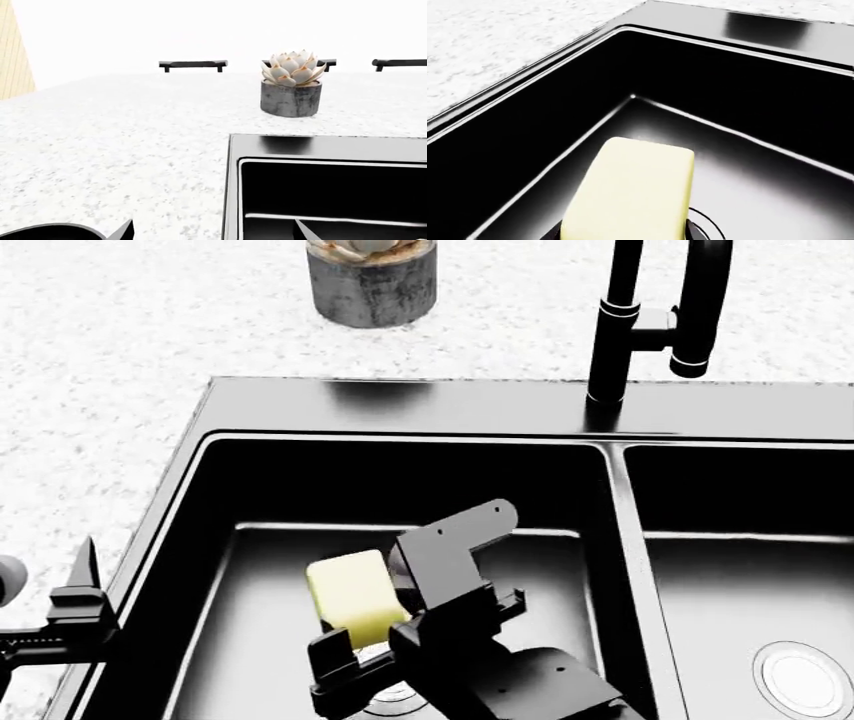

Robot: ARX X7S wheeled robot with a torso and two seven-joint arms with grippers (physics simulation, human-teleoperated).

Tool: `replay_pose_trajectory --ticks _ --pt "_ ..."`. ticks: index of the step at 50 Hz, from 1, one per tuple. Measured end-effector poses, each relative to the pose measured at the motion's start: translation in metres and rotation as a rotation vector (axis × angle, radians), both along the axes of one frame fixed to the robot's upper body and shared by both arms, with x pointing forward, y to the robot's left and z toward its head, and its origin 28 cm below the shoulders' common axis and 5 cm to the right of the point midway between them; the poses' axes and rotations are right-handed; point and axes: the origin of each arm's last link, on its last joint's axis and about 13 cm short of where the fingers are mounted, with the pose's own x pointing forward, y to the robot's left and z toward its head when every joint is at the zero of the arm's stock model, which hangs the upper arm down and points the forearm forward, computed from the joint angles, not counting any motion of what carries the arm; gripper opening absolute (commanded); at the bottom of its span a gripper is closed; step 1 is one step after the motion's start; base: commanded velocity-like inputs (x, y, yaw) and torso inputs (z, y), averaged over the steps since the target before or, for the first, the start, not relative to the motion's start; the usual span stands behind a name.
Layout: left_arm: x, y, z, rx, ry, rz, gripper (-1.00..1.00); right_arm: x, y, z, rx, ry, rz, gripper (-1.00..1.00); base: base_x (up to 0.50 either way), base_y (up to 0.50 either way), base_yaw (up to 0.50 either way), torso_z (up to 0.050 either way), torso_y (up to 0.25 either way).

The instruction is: Pick the pan and sponge and place them into the sink. Then turn on the water.

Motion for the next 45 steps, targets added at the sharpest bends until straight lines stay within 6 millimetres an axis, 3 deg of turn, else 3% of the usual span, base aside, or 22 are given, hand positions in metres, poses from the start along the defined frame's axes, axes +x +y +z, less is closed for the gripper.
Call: replay_pose_trajectory --ticks 15,33,34,45 --pt "0.000 0.000 0.000 -0.004 0.001 0.002 1.00 -0.021 0.033 -0.009 0.059 0.083 0.227 -1.00 0.00 0.00 0.00 0.000 0.000" --pt "-0.001 0.002 -0.001 -0.007 0.003 0.003 1.00 -0.019 0.048 -0.012 0.100 0.122 0.267 -1.00 0.00 0.00 0.00 0.000 0.000" --pt "-0.001 0.003 -0.001 -0.007 0.003 0.003 1.00 -0.019 0.048 -0.012 0.100 0.123 0.267 1.00 0.00 0.00 0.00 0.000 0.000" --pt "-0.001 0.002 -0.002 -0.007 0.003 0.004 1.00 -0.019 0.050 -0.010 0.092 0.124 0.273 1.00 0.00 0.00 0.00 0.000 0.000"
